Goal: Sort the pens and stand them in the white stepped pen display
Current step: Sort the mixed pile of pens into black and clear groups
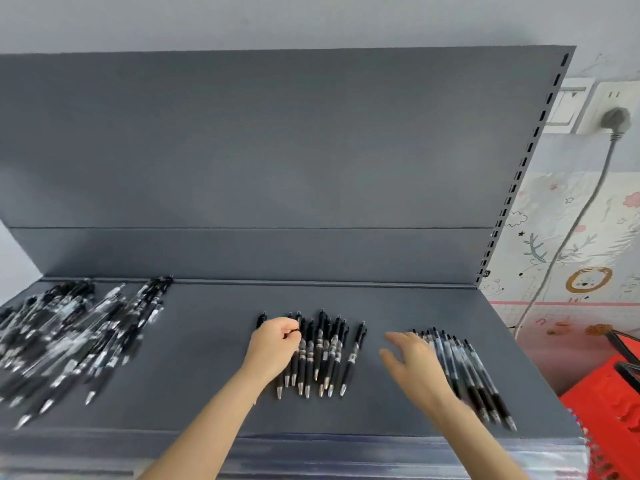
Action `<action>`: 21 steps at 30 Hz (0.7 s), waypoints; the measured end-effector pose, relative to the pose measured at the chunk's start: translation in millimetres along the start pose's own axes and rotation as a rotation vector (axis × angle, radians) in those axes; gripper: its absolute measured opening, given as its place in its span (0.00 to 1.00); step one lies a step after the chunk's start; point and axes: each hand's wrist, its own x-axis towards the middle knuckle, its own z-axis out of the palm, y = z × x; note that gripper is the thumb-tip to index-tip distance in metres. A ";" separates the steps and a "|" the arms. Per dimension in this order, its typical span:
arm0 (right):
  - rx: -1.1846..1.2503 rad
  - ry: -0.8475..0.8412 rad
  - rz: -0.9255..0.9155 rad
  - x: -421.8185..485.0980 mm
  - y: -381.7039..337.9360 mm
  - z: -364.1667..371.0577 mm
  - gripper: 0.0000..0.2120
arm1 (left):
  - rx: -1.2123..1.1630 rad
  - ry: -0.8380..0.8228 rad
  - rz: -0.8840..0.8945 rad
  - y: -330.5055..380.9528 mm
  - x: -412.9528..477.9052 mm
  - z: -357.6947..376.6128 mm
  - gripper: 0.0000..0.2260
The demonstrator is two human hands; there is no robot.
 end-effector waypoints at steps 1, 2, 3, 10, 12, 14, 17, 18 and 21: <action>0.002 -0.022 -0.019 1.9 -9.8 4.9 0.20 | 0.024 0.025 -0.010 -8.0 -2.8 -10.5 0.12; 0.003 -0.042 -0.039 3.7 -20.0 9.6 0.20 | 0.045 0.044 -0.017 -16.9 -5.3 -20.7 0.12; 0.003 -0.055 -0.061 5.9 -30.6 13.9 0.20 | 0.059 0.057 -0.022 -25.5 -8.1 -30.9 0.11; -0.010 -0.138 -0.190 12.7 -107.9 56.2 0.20 | 0.077 0.125 -0.127 -87.2 -19.8 -95.7 0.17; 0.001 -0.158 -0.198 13.2 -131.0 72.8 0.21 | 0.091 0.148 -0.134 -107.0 -20.8 -117.2 0.17; 0.012 -0.164 -0.202 13.8 -155.9 91.5 0.20 | 0.092 0.160 -0.139 -128.5 -20.5 -141.9 0.17; 0.044 -0.188 -0.201 12.6 -197.9 129.1 0.21 | 0.112 0.178 -0.136 -167.7 -16.2 -185.4 0.15; 0.058 -0.205 -0.194 10.9 -212.0 141.6 0.21 | 0.116 0.185 -0.130 -181.2 -13.7 -199.1 0.13; 0.066 -0.236 -0.174 10.6 -250.9 176.1 0.21 | 0.121 0.206 -0.111 -218.1 -4.5 -235.6 0.11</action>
